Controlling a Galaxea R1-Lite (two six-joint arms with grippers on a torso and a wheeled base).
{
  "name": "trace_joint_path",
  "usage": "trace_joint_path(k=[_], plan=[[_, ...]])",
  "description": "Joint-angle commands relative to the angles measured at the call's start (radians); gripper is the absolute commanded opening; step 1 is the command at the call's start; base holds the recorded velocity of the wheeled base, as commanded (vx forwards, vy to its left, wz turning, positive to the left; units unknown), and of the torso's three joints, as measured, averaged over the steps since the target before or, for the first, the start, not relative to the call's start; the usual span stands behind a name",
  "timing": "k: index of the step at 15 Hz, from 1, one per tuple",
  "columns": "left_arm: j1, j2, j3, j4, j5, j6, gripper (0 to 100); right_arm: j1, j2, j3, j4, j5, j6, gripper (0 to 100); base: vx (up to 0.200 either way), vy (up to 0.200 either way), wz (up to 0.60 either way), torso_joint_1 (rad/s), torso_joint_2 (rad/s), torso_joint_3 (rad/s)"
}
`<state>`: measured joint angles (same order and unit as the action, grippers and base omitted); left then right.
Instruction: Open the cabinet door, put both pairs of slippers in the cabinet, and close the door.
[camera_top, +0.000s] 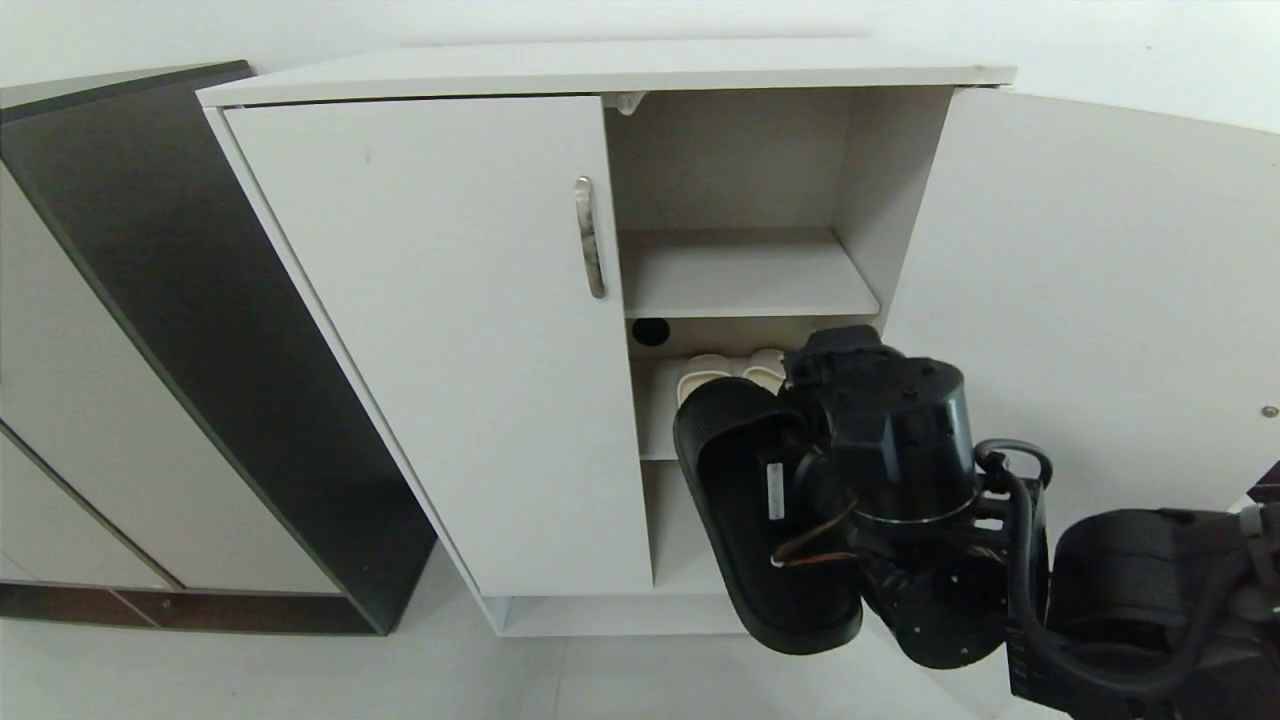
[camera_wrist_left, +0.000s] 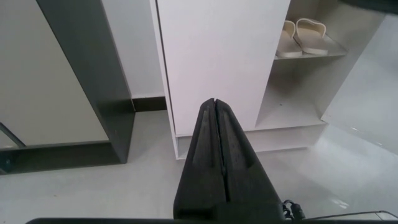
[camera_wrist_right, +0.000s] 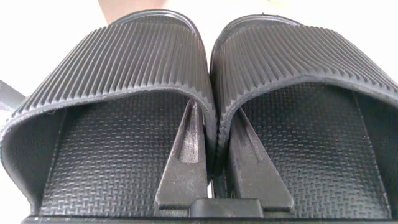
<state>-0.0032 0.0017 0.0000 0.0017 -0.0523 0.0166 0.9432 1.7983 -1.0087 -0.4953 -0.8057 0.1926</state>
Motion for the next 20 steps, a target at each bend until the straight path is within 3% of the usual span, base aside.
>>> trace_joint_path(k=[1, 5, 12, 20], plan=[[0.000, 0.000, 0.000, 0.000, 0.000, 0.000, 0, 0.028, -0.007, -0.185, 0.132, -0.073, 0.044, 0, 0.000, 0.000, 0.00, 0.000, 0.00, 0.000], [0.000, 0.000, 0.000, 0.000, 0.000, 0.000, 0, 0.014, 0.041, -0.332, 0.216, -0.098, 0.044, 0, 0.000, 0.000, 0.00, 0.000, 0.00, 0.000], [0.000, 0.000, 0.000, 0.000, 0.000, 0.002, 0, -0.001, 0.079, -0.343, 0.210, -0.138, 0.044, 0, 0.000, 0.000, 0.00, 0.000, 0.00, 0.000], [0.000, 0.000, 0.000, 0.000, 0.000, 0.002, 0, -0.009, 0.081, -0.346, 0.210, -0.138, 0.039, 0, 0.200, 0.000, 0.00, 0.000, 0.00, 0.003]])
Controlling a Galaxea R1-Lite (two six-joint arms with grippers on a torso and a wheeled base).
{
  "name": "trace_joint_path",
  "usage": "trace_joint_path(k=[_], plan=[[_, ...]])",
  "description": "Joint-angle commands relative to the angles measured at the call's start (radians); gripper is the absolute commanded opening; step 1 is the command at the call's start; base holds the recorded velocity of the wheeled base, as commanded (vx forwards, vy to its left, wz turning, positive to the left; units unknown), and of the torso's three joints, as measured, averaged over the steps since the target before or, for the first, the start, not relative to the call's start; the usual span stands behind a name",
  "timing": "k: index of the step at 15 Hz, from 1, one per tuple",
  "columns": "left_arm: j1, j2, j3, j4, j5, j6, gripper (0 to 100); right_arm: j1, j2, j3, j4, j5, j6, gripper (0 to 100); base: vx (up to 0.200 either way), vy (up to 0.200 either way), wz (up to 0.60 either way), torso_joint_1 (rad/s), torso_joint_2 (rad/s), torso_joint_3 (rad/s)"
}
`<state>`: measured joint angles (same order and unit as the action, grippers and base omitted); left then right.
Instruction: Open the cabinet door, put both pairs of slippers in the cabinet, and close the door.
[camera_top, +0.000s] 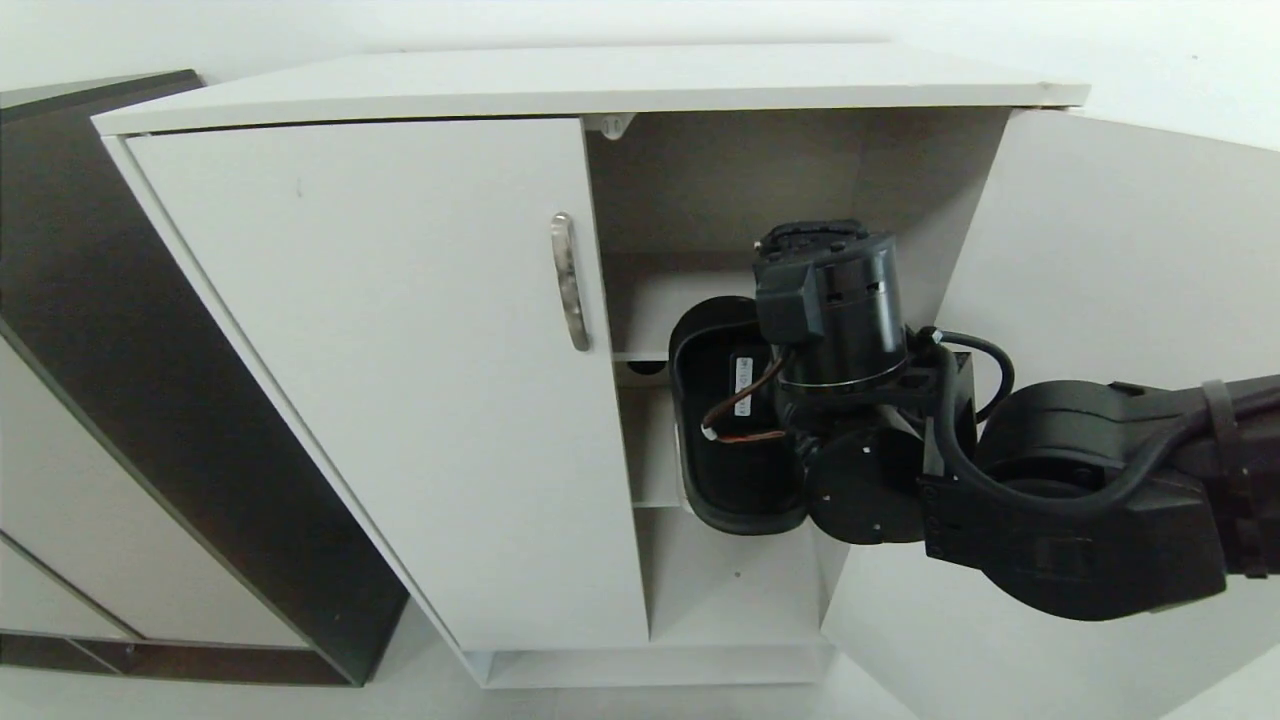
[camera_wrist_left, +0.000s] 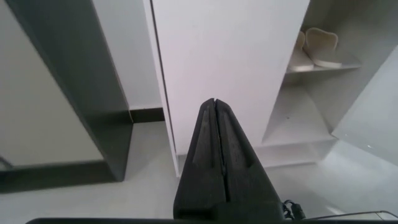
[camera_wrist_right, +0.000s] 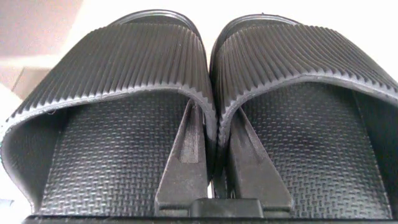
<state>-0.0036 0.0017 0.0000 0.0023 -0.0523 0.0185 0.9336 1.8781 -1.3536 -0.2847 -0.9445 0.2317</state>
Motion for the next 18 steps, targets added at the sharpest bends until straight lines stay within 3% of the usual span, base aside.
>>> trace_joint_path(k=[1, 4, 8, 12, 18], plan=[[0.001, 0.000, 0.000, -0.001, 0.000, 0.000, 0, 0.001, 0.001, 0.001, -0.001, 0.000, 0.000, 0, 0.200, 0.000, 0.00, 0.002, 0.00, 0.002], [0.001, 0.000, 0.000, -0.001, 0.000, 0.000, 0, -0.001, -0.002, 0.030, -0.007, 0.000, -0.002, 0, 0.200, 0.000, 0.00, 0.001, 0.00, -0.001], [0.001, 0.000, 0.000, -0.001, 0.000, 0.000, 0, -0.004, 0.000, 0.041, -0.070, 0.004, -0.008, 0, 0.000, 0.000, 0.00, 0.000, 0.00, 0.000], [0.001, 0.000, 0.000, -0.001, 0.000, 0.000, 0, -0.058, 0.029, 0.021, -0.102, 0.108, -0.051, 0, 0.000, 0.000, 0.00, 0.000, 0.00, 0.000], [0.001, 0.000, 0.000, -0.001, 0.000, -0.002, 0, -0.128, 0.162, -0.168, -0.102, 0.130, -0.092, 0, 0.000, 0.000, 0.00, 0.000, 0.00, 0.000]])
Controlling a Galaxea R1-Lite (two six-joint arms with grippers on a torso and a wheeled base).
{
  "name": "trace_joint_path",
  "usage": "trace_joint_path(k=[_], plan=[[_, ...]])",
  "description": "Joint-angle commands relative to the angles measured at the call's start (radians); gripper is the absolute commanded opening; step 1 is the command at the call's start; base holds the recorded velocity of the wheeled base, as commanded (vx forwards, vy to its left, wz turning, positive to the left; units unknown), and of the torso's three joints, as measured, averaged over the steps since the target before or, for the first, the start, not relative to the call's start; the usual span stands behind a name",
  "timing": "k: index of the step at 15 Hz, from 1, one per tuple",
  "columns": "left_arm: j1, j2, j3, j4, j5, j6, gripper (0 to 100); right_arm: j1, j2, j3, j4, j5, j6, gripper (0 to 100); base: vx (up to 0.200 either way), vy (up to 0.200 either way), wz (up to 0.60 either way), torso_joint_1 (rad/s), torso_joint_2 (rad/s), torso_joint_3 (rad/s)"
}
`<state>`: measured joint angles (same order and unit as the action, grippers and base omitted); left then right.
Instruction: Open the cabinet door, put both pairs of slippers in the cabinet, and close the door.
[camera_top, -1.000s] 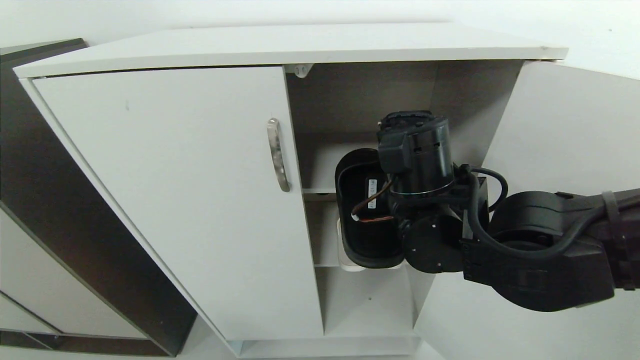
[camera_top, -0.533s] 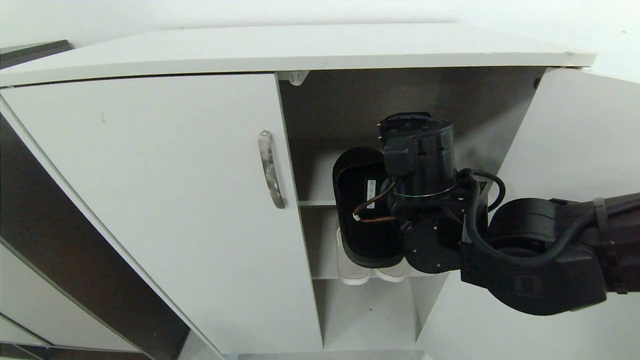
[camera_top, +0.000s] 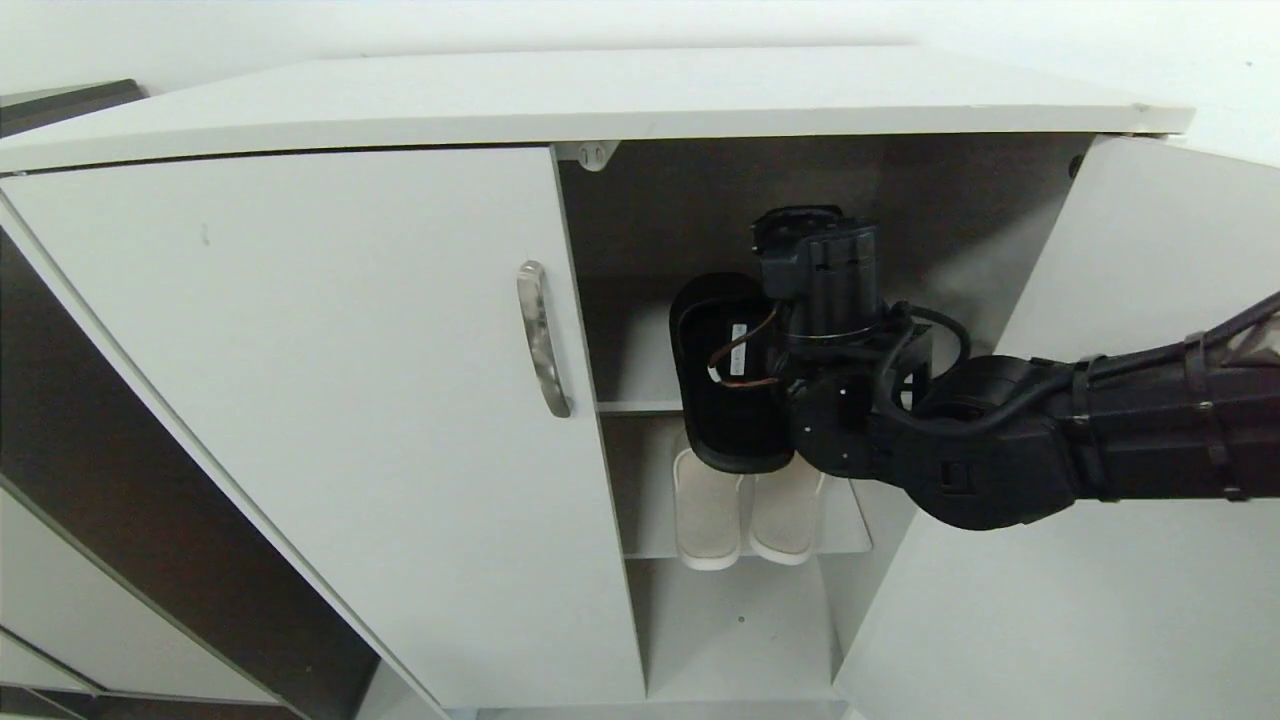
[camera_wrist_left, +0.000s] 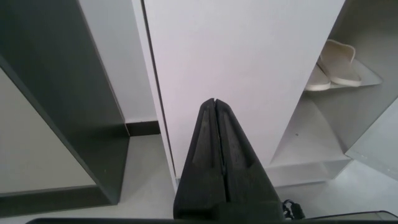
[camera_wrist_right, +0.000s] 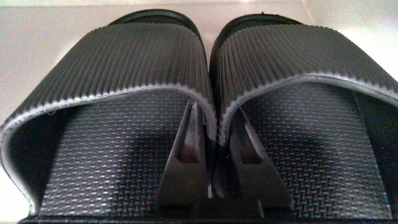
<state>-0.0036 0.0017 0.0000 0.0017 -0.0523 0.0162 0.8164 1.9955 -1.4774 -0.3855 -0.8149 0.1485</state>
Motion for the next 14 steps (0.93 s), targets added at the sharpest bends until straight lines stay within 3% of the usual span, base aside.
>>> trace_joint_path(k=[1, 6, 14], plan=[[0.001, 0.000, 0.000, 0.000, 0.000, -0.001, 0, -0.026, 0.077, -0.106, 0.004, 0.000, -0.020, 0, 0.000, 0.000, 0.00, 0.000, 0.00, 0.000], [0.001, 0.000, 0.000, 0.000, 0.000, -0.001, 0, -0.066, 0.147, -0.242, 0.019, 0.000, -0.061, 0, 0.000, 0.000, 0.00, 0.000, 0.00, 0.000], [0.001, 0.000, 0.000, 0.000, 0.000, -0.001, 0, -0.075, 0.180, -0.276, 0.054, 0.000, -0.060, 0, 0.000, 0.000, 0.00, 0.000, 0.00, 0.000]])
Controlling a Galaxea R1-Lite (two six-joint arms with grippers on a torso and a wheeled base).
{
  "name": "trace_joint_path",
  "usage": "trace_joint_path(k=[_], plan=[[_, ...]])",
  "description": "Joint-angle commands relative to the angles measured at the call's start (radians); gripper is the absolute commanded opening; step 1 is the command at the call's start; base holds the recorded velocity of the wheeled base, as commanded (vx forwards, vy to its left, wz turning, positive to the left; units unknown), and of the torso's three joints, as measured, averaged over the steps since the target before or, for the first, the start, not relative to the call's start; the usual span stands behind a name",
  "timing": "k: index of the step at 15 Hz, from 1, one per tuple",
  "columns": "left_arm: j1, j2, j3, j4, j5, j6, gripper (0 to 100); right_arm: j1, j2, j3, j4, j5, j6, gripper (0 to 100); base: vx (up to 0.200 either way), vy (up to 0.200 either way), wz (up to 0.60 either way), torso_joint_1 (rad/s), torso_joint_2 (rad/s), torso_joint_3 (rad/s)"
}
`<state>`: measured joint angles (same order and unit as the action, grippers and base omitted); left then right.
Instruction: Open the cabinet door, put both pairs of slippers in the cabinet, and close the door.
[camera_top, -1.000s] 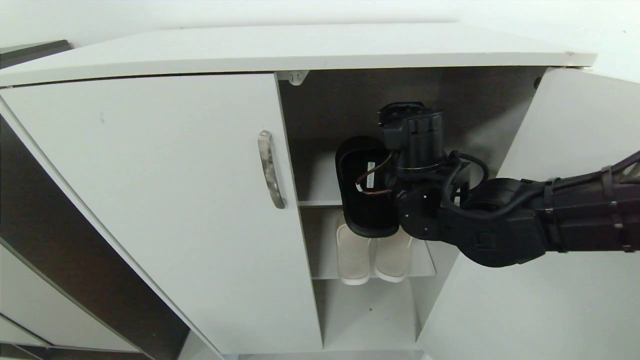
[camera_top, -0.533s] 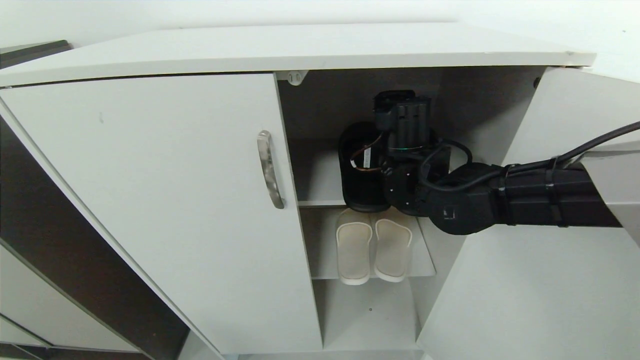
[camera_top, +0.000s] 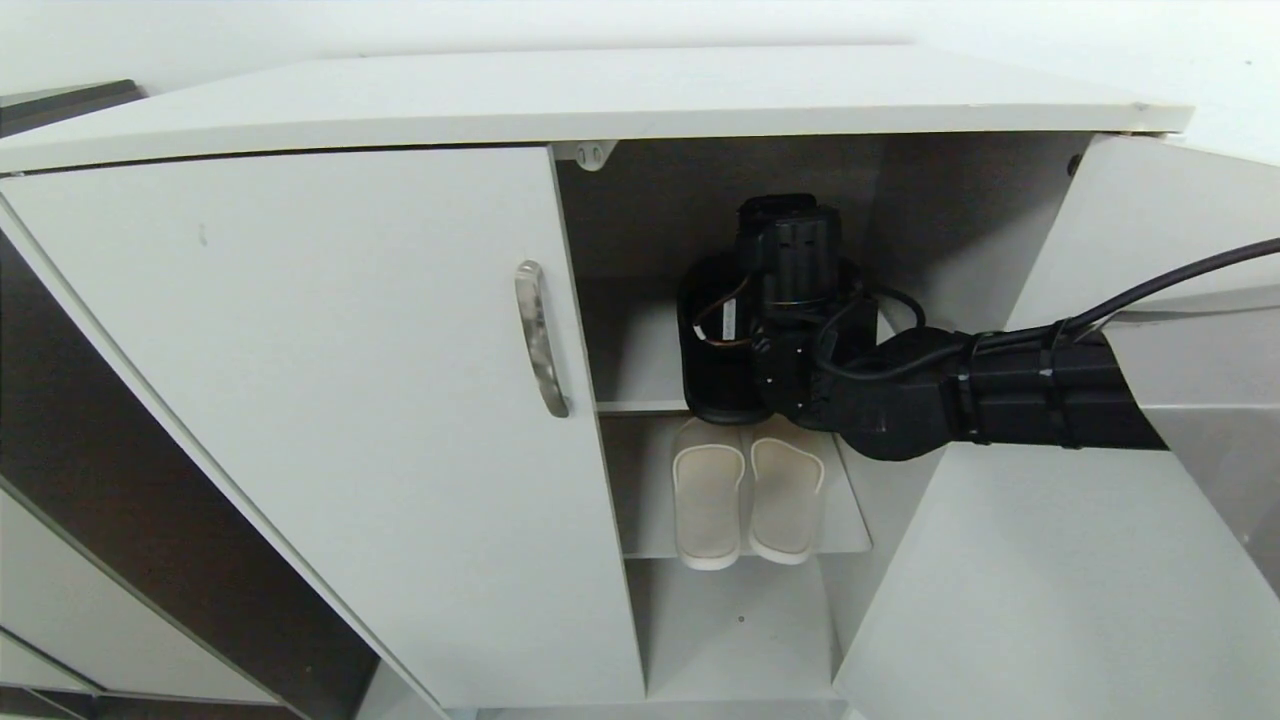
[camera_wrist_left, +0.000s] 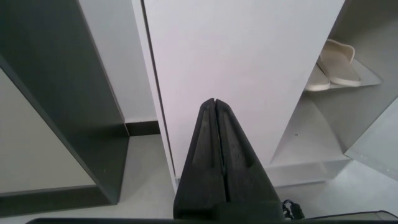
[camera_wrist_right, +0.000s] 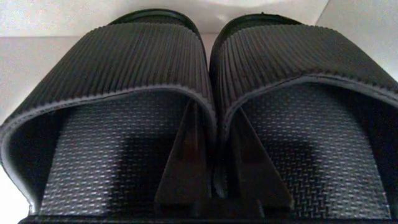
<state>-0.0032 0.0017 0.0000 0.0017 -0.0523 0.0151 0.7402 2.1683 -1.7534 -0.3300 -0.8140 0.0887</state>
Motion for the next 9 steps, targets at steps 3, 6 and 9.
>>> trace_joint_path(k=[3, 6, 9], plan=[[0.000, 0.000, 0.000, 0.000, 0.000, 0.000, 0, 0.002, 0.004, 0.005, 0.000, -0.001, 0.002, 100, 0.000, 0.000, 0.00, 0.000, 0.00, 0.000], [0.000, 0.000, 0.000, 0.000, 0.000, 0.000, 0, 0.028, -0.044, 0.041, -0.001, -0.007, 0.002, 100, 0.000, 0.000, 0.00, 0.000, 0.00, 0.000], [0.000, 0.000, 0.000, 0.000, 0.000, 0.000, 0, 0.090, -0.163, 0.169, -0.009, -0.016, 0.002, 100, 0.000, 0.000, 0.00, 0.000, 0.00, 0.000]])
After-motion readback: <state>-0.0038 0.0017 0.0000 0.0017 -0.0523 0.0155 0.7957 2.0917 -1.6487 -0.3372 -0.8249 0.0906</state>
